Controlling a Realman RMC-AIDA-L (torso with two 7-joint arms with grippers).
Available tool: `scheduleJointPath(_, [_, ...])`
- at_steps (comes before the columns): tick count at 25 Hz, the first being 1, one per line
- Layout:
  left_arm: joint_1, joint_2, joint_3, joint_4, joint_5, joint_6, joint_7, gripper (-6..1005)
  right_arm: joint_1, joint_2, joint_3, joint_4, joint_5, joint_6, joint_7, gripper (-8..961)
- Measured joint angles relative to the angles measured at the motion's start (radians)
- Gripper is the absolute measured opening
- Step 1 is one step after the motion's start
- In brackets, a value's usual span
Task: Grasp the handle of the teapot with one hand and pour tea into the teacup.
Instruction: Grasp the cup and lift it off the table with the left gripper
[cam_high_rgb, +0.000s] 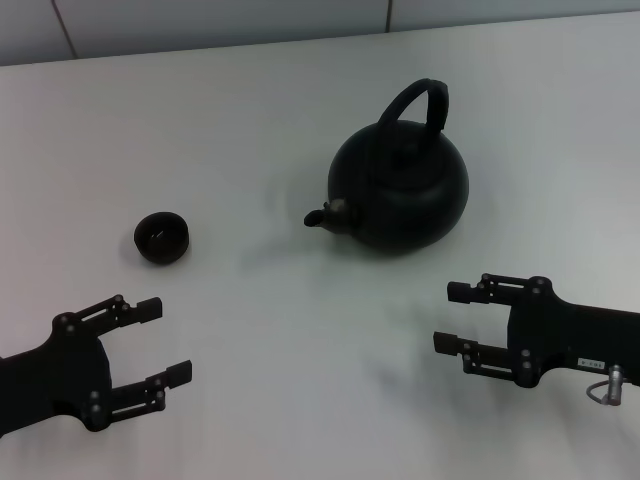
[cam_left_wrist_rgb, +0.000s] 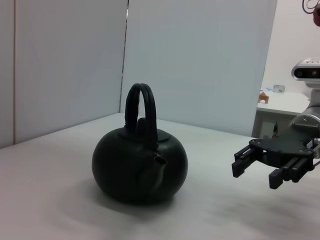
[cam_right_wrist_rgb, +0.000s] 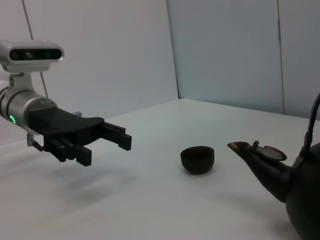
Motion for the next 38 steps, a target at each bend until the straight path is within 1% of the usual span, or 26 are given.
scheduleJointPath(7, [-0.002,0.000,0.001,0.007,0.001,-0.009,-0.001,801,0.006,0.011,-0.001,-0.001,0.000,0.009,-0.008,631])
scheduleJointPath(21, [0.003,-0.012,-0.003,0.013,-0.004,-0.020,0.005,800,0.003,0.012,-0.001,-0.003,0.007,0.009,-0.026,632])
scheduleJointPath(23, [0.006,-0.016,-0.031,0.013,-0.022,-0.049,0.007,800,0.003,0.012,-0.001,-0.001,0.008,0.009,-0.026,633])
scheduleJointPath(24, [0.006,-0.016,-0.031,0.013,-0.022,-0.049,0.007,800,0.003,0.012,-0.001,-0.001,0.008,0.009,-0.026,633])
scheduleJointPath(27, [0.004,-0.025,-0.070,0.010,-0.048,-0.109,0.018,800,0.002,0.013,0.004,0.001,0.008,0.006,-0.026,633])
scheduleJointPath(28, [0.001,-0.030,-0.085,0.000,-0.085,-0.163,0.032,800,0.002,0.013,0.005,0.002,0.008,0.005,-0.026,633])
scheduleJointPath(29, [0.001,-0.030,-0.085,0.000,-0.085,-0.163,0.032,800,0.002,0.013,0.007,0.002,0.008,0.004,-0.026,633])
scheduleJointPath(33, [-0.002,-0.030,-0.088,-0.037,-0.185,-0.238,0.084,800,0.004,0.014,0.008,0.004,0.008,0.001,-0.024,634])
scheduleJointPath(38, [-0.008,-0.030,-0.079,-0.042,-0.203,-0.265,0.100,799,0.007,0.015,0.008,0.006,0.009,0.006,-0.020,634])
